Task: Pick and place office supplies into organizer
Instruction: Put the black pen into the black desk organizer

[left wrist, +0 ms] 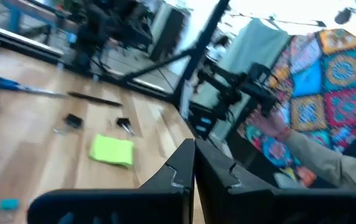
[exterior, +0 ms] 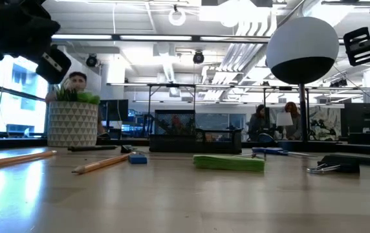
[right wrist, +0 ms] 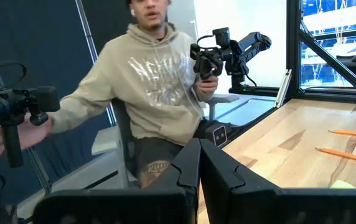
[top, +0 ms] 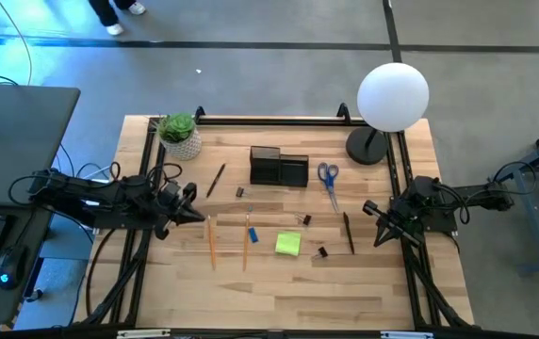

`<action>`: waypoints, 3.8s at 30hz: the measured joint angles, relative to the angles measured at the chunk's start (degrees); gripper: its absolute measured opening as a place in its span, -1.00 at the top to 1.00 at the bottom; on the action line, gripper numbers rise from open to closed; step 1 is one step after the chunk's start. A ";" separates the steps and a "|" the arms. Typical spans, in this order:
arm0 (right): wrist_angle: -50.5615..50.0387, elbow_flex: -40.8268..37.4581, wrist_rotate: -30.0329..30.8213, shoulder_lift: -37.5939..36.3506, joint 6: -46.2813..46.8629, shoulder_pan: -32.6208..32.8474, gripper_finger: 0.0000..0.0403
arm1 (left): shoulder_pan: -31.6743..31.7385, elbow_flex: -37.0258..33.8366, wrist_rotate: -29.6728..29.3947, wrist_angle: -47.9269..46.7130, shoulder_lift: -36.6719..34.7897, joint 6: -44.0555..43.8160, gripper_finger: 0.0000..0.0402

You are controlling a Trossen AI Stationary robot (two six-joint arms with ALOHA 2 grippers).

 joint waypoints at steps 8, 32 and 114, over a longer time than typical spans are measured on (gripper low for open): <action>0.14 0.00 2.86 0.00 -13.11 -0.01 1.00 | 0.02 0.00 -7.73 -0.17 0.02 0.14 1.00; 17.30 -0.04 71.66 0.56 -12.50 -0.17 1.00 | 0.02 0.81 -25.09 12.94 0.02 17.85 1.00; 14.71 32.00 66.41 58.29 -16.64 -3.38 0.36 | 8.03 29.77 -43.77 -31.38 57.92 -2.82 0.29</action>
